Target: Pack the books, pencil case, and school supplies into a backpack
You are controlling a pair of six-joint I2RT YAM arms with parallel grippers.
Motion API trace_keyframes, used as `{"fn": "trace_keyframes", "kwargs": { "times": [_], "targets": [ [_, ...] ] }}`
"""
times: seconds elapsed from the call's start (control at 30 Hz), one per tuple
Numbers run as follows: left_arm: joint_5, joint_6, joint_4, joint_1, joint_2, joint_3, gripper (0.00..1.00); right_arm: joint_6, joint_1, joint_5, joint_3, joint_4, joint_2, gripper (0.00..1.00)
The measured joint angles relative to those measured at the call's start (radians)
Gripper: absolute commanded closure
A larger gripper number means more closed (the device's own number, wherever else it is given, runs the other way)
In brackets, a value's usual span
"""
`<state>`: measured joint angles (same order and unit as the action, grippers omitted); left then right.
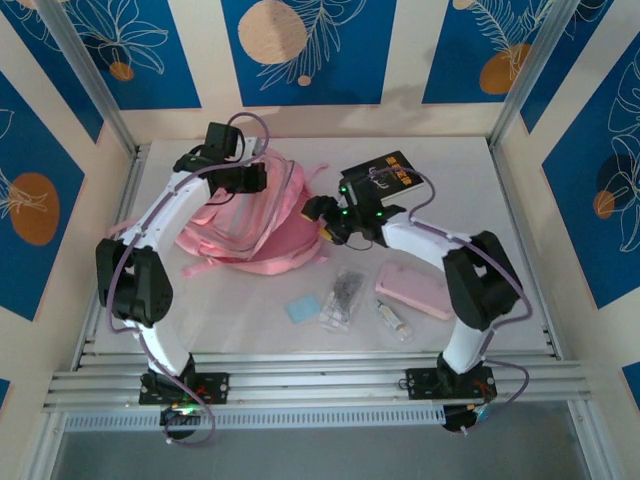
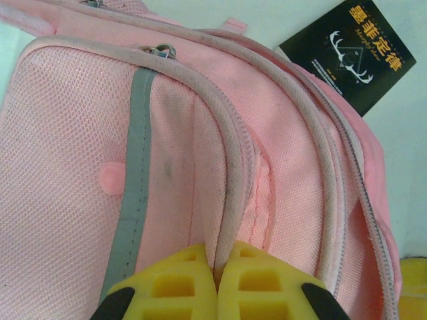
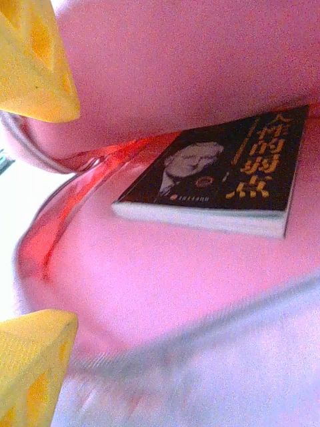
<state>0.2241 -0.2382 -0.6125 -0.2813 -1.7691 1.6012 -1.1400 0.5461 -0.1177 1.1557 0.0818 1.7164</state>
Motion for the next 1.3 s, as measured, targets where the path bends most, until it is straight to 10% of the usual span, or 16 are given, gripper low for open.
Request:
{"fn": "trace_keyframes", "kwargs": {
  "times": [0.33, 1.17, 1.3],
  "targets": [
    [0.035, -0.079, 0.104, 0.003, 0.099, -0.221, 0.15, 0.238, -0.299, 0.119, 0.089, 0.352, -0.085, 0.24],
    [0.127, -0.314, 0.587, -0.027, 0.294, -0.556, 0.17, 0.185, -0.435, 0.224, 0.618, 0.496, 0.539, 0.38],
    [0.136, -0.329, 0.603, -0.046, 0.293, -0.562, 0.18, 0.159, -0.438, 0.233, 0.675, 0.515, 0.583, 0.57]
  ]
}}
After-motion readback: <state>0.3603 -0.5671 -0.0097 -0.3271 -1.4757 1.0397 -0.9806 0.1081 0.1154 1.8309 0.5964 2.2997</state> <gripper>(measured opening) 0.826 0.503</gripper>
